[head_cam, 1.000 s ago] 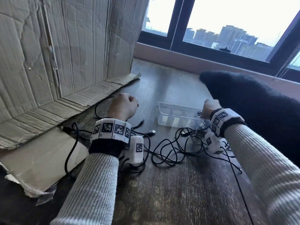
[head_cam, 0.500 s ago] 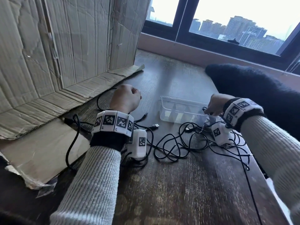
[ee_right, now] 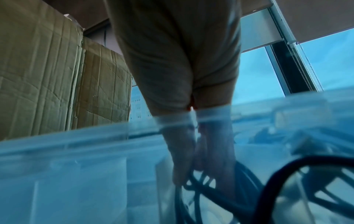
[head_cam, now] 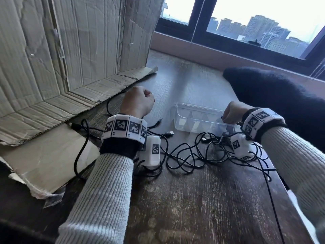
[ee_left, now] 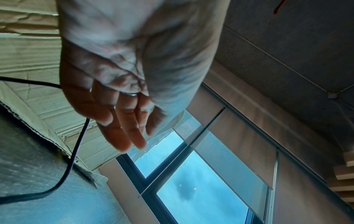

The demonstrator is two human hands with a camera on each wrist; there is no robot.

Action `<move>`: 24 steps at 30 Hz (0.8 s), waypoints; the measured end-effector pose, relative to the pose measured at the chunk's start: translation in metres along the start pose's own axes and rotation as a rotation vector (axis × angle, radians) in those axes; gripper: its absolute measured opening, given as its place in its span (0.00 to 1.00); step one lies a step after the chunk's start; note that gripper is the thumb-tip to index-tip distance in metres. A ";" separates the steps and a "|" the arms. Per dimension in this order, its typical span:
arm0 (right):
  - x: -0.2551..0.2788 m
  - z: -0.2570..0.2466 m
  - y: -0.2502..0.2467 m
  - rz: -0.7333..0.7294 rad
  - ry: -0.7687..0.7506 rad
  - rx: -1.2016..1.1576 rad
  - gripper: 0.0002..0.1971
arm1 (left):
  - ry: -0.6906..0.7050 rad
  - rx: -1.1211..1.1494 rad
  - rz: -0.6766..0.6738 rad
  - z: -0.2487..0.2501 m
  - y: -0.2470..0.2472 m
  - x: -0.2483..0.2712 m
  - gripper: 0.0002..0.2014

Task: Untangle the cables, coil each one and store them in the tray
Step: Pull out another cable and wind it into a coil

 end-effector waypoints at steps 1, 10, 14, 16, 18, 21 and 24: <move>0.002 -0.001 0.000 -0.032 -0.015 0.008 0.12 | 0.001 0.003 0.000 0.000 0.000 0.000 0.06; 0.028 -0.001 -0.034 -0.046 -0.140 -0.046 0.12 | 0.014 -0.006 -0.002 0.003 0.003 -0.001 0.04; 0.078 -0.009 -0.055 0.215 -0.291 -0.240 0.11 | 0.029 -0.015 -0.009 0.004 0.005 0.001 0.05; 0.111 -0.020 -0.044 0.053 -0.379 -0.256 0.08 | 0.036 -0.017 -0.010 0.006 0.004 0.002 0.06; 0.135 -0.027 -0.024 -0.192 -0.466 -0.109 0.13 | 0.036 -0.019 -0.012 0.007 0.002 0.003 0.07; 0.144 -0.031 -0.003 -0.235 -0.547 0.025 0.10 | 0.047 -0.018 -0.012 0.010 0.000 0.005 0.07; 0.146 -0.029 -0.015 -0.080 -0.516 -0.191 0.03 | 0.069 -0.016 -0.013 0.015 -0.005 0.009 0.07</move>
Point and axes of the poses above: each hand's wrist, its own x-axis away from the middle knuckle, its own y-axis out of the palm, z = x × y, the point moved 3 cm from there along -x, towards the middle knuckle, and after that the axes turned 11 degrees about z, right-handed, at the moved point
